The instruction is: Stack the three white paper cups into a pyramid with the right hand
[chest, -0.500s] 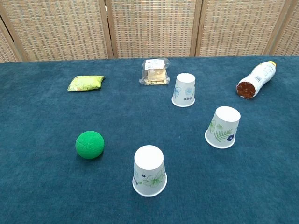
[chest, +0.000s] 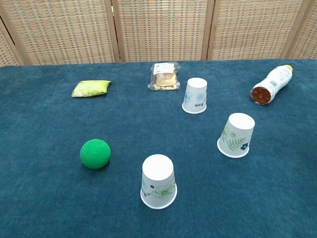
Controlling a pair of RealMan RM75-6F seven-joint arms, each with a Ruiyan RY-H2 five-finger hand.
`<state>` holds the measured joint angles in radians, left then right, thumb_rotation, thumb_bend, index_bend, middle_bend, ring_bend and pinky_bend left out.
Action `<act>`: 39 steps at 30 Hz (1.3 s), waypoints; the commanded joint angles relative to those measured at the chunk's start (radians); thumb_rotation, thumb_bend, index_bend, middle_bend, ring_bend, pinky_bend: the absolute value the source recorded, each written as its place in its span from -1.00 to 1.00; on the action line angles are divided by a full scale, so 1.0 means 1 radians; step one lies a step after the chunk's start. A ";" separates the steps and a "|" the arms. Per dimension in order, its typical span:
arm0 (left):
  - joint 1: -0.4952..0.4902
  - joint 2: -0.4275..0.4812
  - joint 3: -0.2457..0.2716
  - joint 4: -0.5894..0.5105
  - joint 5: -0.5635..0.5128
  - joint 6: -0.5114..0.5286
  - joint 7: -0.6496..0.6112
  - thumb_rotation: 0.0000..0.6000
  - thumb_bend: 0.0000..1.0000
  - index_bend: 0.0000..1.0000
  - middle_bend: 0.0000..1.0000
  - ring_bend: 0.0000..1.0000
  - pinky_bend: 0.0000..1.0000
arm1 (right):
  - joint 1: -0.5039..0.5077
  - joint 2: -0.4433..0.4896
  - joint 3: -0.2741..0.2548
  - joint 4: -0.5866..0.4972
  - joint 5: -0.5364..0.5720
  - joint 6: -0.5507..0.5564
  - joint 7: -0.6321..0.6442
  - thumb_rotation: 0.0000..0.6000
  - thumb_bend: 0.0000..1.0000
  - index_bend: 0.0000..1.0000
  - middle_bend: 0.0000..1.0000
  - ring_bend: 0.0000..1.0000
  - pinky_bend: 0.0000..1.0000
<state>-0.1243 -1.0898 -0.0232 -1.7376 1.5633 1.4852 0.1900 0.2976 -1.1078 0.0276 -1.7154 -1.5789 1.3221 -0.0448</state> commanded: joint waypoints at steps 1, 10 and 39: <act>-0.010 -0.007 -0.006 0.007 -0.008 -0.014 0.001 1.00 -1.00 -1.00 -1.00 -1.00 -1.00 | 0.176 -0.017 0.067 -0.005 0.073 -0.255 0.073 1.00 -1.00 -0.69 -0.73 -0.91 -0.78; -0.039 -0.018 -0.023 0.018 -0.056 -0.068 0.013 1.00 -1.00 -1.00 -1.00 -1.00 -1.00 | 0.321 -0.156 0.140 0.045 0.328 -0.454 -0.099 1.00 -1.00 -0.52 -0.58 -0.75 -0.66; -0.044 -0.006 -0.015 0.001 -0.071 -0.080 0.007 1.00 -1.00 -1.00 -1.00 -1.00 -1.00 | 0.381 -0.269 0.101 0.085 0.429 -0.430 -0.222 1.00 -0.14 -0.06 -0.01 -0.13 0.29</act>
<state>-0.1683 -1.0962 -0.0384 -1.7359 1.4924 1.4047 0.1972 0.6864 -1.4023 0.1374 -1.5975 -1.1268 0.8832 -0.2777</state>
